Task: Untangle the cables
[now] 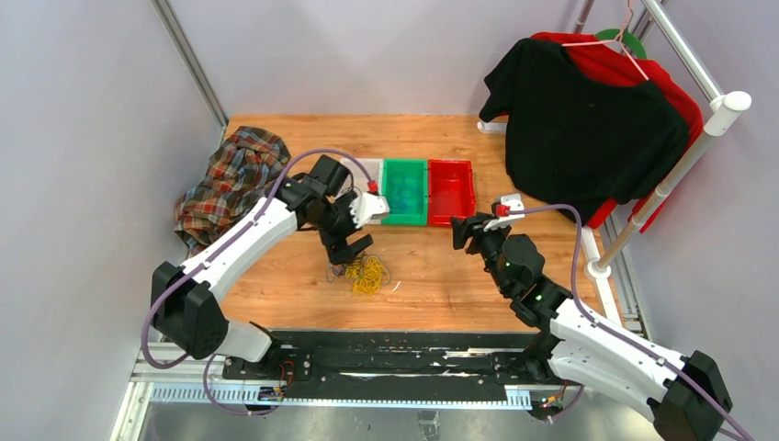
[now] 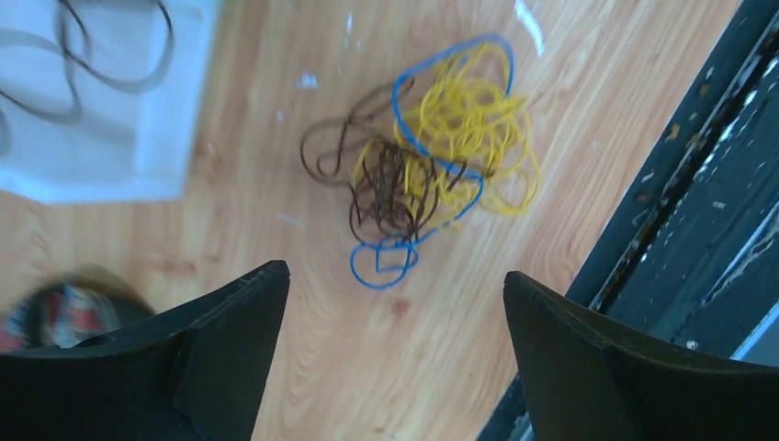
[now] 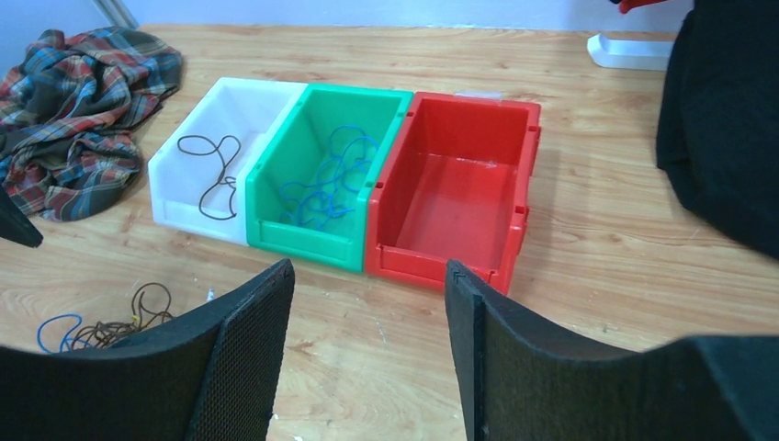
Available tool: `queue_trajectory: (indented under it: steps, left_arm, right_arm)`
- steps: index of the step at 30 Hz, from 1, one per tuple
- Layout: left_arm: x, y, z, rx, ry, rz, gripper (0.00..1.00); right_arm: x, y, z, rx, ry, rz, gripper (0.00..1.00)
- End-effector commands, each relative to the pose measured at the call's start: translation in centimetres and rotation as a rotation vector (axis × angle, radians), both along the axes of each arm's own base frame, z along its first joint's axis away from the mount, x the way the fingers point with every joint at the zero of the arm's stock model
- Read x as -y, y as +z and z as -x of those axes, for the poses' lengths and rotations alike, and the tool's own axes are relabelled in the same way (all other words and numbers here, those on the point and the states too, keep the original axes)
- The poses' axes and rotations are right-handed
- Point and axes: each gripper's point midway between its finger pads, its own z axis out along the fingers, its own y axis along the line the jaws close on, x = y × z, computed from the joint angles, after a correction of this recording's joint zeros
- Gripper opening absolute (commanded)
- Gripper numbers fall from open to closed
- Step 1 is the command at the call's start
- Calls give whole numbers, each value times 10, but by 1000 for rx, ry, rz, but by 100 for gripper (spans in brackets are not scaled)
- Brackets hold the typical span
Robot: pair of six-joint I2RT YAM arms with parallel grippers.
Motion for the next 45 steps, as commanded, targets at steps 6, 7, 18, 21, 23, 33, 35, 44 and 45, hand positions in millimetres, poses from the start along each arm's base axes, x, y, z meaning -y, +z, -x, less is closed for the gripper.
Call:
queue_trajectory:
  steps: [6,7,18,21,23,33,35,44,45]
  left_arm:
    - [-50,-52,-24,-43,245,-37,84]
    - [-53,-56,-27,-49,287,-32,83]
    - [-60,-99,-20,-279,525,-38,62]
    - [-60,-107,-12,-333,536,-44,51]
    - [-60,-108,-10,-340,540,-42,44]
    - [-54,-103,-6,-367,540,-8,12]
    - [-52,-90,-11,-340,529,7,1]
    - [-40,24,-18,-115,386,173,1]
    - [-38,33,-15,-104,369,189,1]
  right_arm:
    - [-19,12,-4,-4,74,-40,59]
    - [-20,12,-4,-3,77,-40,59]
    - [-21,9,-5,1,77,-37,56]
    - [-21,10,-5,3,77,-37,56]
    - [-21,10,-6,4,74,-36,56]
    - [-23,12,-6,8,79,-46,53]
    - [-24,13,-6,10,85,-47,53]
    - [-65,34,0,55,264,-83,72]
    - [-72,37,1,64,289,-83,73]
